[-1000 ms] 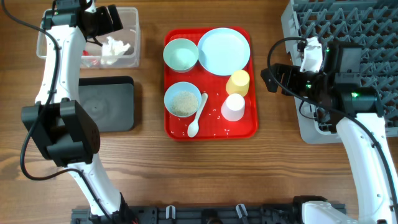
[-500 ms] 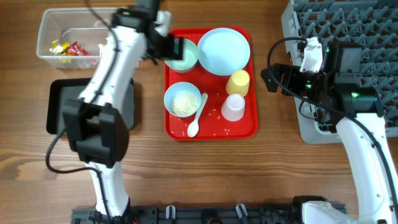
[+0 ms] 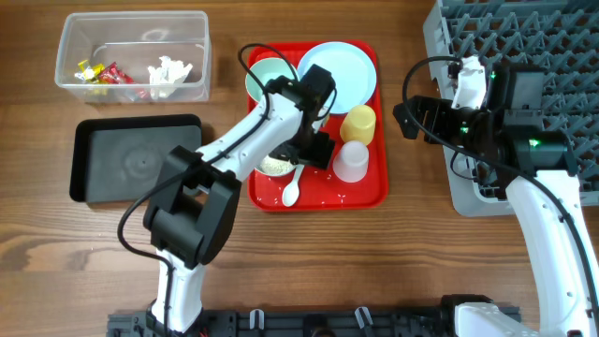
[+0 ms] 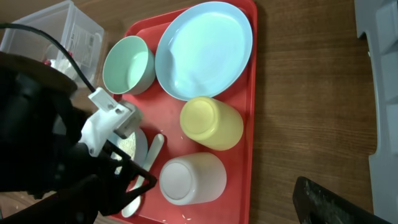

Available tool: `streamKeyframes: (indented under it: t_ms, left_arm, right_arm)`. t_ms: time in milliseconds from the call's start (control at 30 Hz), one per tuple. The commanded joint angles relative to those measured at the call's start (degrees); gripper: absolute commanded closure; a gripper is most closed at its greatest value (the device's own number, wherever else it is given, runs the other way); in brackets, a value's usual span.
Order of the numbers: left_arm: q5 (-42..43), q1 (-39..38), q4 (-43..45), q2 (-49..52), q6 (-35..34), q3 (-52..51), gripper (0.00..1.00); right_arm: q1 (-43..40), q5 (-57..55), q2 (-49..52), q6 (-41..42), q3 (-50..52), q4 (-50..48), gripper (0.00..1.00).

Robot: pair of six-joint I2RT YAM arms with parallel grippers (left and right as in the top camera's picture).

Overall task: Sort waste into correct bins and load items into the dishwasher rack
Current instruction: 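Grasp the rim of the blue rice bowl with the left gripper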

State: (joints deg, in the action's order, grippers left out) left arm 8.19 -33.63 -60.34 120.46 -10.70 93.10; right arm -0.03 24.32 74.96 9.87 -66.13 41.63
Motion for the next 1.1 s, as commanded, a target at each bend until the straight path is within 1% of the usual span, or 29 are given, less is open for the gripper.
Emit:
streamKeyframes:
  t_ms: [0,33,100,133,167,267,300,367,400,467,533,600,800,1067]
  left_arm:
    - [-0.37,-0.37,1.25,0.31,-0.72,-0.11,0.35]
    - [-0.37,-0.35,1.44,0.31,-0.72,-0.11,0.4]
    - [-0.81,-0.35,1.64,0.31,-0.72,-0.11,0.52]
    - [-1.68,-0.35,1.7,0.31,-0.72,-0.11,0.57]
    - [-2.45,-0.35,1.7,0.31,-0.72,-0.11,0.6]
    - [-4.66,-0.33,1.7,0.31,-0.74,-0.11,0.61]
    - [-4.92,-0.35,1.77,0.31,-0.74,-0.11,0.63]
    - [-4.96,-0.35,2.05,0.31,-0.74,-0.11,0.73]
    - [-5.14,-0.35,2.34,0.31,-0.79,-0.11,0.81]
    - [-5.49,-0.33,2.54,0.31,-0.9,-0.11,0.88]
    - [-7.67,-0.33,2.56,0.31,-2.12,-0.11,0.96]
    - [-9.22,-0.33,2.56,0.31,-2.47,-0.11,0.96]
    - [-10.08,-0.22,3.45,0.24,-2.45,-0.02,0.96]
    - [-10.45,2.05,-0.35,-3.32,-3.32,6.64,0.96]
  right_arm:
    - [0.17,-0.61,0.59,0.63,-0.92,0.09,0.0]
    - [0.17,-0.61,0.59,0.66,-0.92,0.09,0.0]
    - [0.17,-0.63,0.59,0.61,-0.92,0.09,0.0]
    - [0.17,-0.63,0.59,0.63,-0.92,0.09,0.0]
    - [0.17,-0.63,0.59,0.61,-0.92,0.07,0.0]
    - [0.17,-0.63,0.59,0.63,-0.92,0.0,0.0]
    - [0.17,-0.63,0.59,0.61,-0.92,0.0,0.0]
    - [0.17,-0.63,0.59,0.63,-0.92,0.02,0.0]
    - [0.17,-0.63,0.59,0.63,-0.92,0.02,0.0]
    - [0.17,-0.63,0.59,0.63,-0.92,0.02,0.0]
    - [0.17,-0.63,0.59,0.63,-0.92,0.02,0.0]
    - [0.17,-0.63,0.59,0.61,-0.92,0.02,0.0]
    - [0.17,-0.7,0.59,0.59,-0.92,-0.04,0.0]
    - [0.17,-1.75,0.61,0.63,-0.92,-0.22,0.0]
